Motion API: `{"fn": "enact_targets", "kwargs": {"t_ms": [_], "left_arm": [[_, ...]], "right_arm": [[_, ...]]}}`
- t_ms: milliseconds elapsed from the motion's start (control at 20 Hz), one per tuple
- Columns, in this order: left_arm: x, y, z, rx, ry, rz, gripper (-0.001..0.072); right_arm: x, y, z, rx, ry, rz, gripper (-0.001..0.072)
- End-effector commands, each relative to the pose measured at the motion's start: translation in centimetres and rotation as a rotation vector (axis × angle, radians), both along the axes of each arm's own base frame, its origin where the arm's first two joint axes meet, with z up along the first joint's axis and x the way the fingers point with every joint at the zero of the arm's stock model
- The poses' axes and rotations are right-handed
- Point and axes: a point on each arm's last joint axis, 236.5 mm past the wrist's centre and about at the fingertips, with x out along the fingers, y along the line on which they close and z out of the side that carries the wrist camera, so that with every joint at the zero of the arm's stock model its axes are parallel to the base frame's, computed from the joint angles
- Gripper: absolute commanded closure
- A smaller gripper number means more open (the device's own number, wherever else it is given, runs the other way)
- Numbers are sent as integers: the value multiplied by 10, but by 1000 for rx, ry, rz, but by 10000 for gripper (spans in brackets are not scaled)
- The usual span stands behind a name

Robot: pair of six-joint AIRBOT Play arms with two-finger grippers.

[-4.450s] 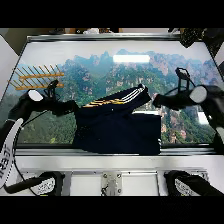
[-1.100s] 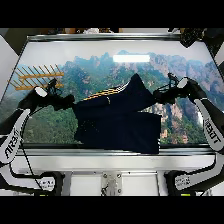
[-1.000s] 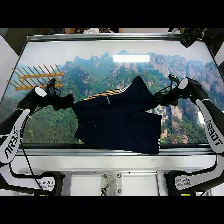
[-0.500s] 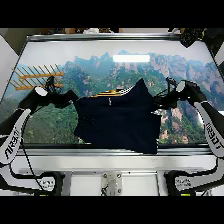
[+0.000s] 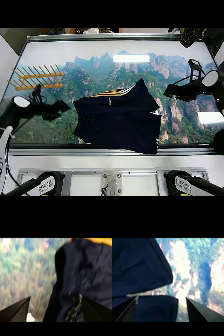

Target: Fold the clothes and pants, and hang the long-sleeved shirts on hangers.

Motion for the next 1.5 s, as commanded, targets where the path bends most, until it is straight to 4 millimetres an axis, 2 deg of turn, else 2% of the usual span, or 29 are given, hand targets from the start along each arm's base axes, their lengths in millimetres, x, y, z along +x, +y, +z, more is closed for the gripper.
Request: {"fn": "enact_targets", "kwargs": {"t_ms": [0, 100, 150, 400, 550, 600, 650, 700, 750, 900, 1100, 1200, 1450], "left_arm": [[-81, -24, -34, -35, 156, -53, 35], [-100, -41, -48, -77, 196, -54, 35], [-103, -48, -51, -95, 199, -46, 35], [-88, -68, -51, -117, 125, -37, 36], [-85, -74, -59, -108, 139, -18, 37], [-86, -75, -63, -107, 154, -12, 111], [-88, -75, -67, -106, 166, -15, 400], [-88, -75, -68, -107, 173, -14, 639], [-89, -75, -68, -105, 172, -19, 685], [-88, -76, -62, -100, 149, -35, 685], [-82, -75, -47, -95, 87, -40, 685], [-81, -75, -44, -95, 76, -41, 685], [-82, -76, -45, -97, 79, -42, 684]], "right_arm": [[-45, 1, 23, -22, 1, 23, 58], [-72, 5, 20, -20, 21, 30, 57], [-85, 7, 18, -16, 32, 25, 58], [-133, 12, 5, 8, 44, -28, 58], [-161, 16, -15, 24, 108, -48, 58], [-173, 18, -25, 33, 148, -60, 57], [-187, 20, -38, 47, 204, -86, 57], [-201, 22, -50, 65, 263, -126, 57], [-214, 24, -64, 86, 326, -185, 58], [-241, 28, -100, 143, 448, -394, 57], [-240, 48, -126, 274, 467, -543, 58], [-239, 55, -134, 300, 463, -572, 58], [-252, 72, -150, 279, 494, -531, 58]]}}
